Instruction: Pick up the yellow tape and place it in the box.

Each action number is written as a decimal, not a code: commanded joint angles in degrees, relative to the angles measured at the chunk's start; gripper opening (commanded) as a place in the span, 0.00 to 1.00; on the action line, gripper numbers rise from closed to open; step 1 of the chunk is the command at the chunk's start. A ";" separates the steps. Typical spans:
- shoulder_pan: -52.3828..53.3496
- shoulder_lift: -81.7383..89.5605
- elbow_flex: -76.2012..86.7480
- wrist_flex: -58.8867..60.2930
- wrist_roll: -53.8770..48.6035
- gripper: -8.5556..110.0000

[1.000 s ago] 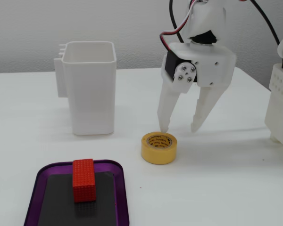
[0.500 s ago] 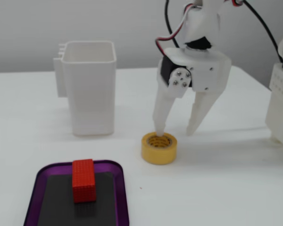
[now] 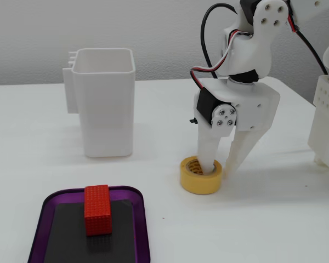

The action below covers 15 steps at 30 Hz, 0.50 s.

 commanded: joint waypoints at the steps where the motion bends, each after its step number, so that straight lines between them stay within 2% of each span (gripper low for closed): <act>1: -0.88 1.05 -1.23 2.55 1.67 0.07; 4: -2.37 4.39 -8.79 9.23 2.11 0.07; 9: -13.45 11.69 -21.18 18.90 3.52 0.07; 15: -24.61 8.79 -32.17 19.51 4.22 0.07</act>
